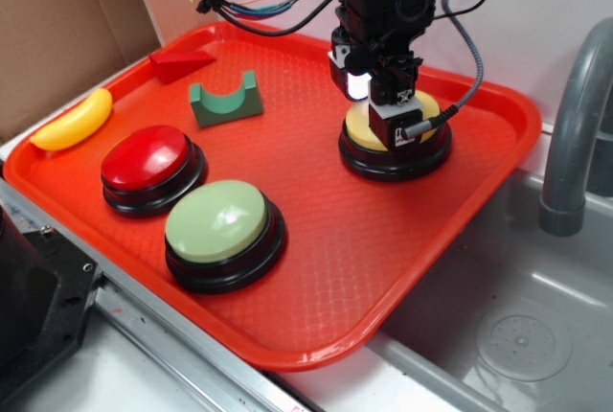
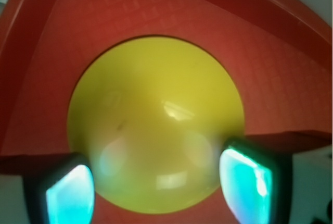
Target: Push the yellow button.
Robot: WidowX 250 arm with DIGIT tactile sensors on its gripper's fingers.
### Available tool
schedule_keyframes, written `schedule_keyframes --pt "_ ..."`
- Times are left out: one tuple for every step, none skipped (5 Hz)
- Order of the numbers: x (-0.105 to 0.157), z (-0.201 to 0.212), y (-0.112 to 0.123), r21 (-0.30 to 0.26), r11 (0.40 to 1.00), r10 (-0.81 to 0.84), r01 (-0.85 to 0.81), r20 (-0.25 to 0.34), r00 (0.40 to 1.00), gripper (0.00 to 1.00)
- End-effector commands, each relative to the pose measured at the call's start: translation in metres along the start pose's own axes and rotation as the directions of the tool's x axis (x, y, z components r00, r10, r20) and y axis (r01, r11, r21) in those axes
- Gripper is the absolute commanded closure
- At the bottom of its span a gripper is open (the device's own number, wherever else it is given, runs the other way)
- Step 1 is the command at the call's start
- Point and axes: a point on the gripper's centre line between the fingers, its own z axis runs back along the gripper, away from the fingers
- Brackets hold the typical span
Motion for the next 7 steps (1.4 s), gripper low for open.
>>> schedule_keyframes --pt "-0.009 0.027 0.001 0.03 0.999 0.028 -0.03 0.076 0.997 0.0" --pt "-0.014 0.054 0.004 0.078 0.996 0.032 -0.041 0.112 0.993 0.0" --pt "-0.015 0.058 0.008 0.081 0.995 0.054 -0.065 0.132 0.99 0.0" --pt "-0.004 0.028 0.006 0.041 0.998 0.034 -0.038 0.1 0.994 0.0" --pt "0.005 0.005 -0.001 0.006 1.0 0.003 -0.003 0.089 0.996 0.0" --pt "0.007 -0.001 -0.001 -0.003 1.0 -0.005 0.005 0.074 0.997 0.0" --pt "0.002 0.013 0.001 0.02 1.0 0.001 -0.003 0.095 0.995 0.0"
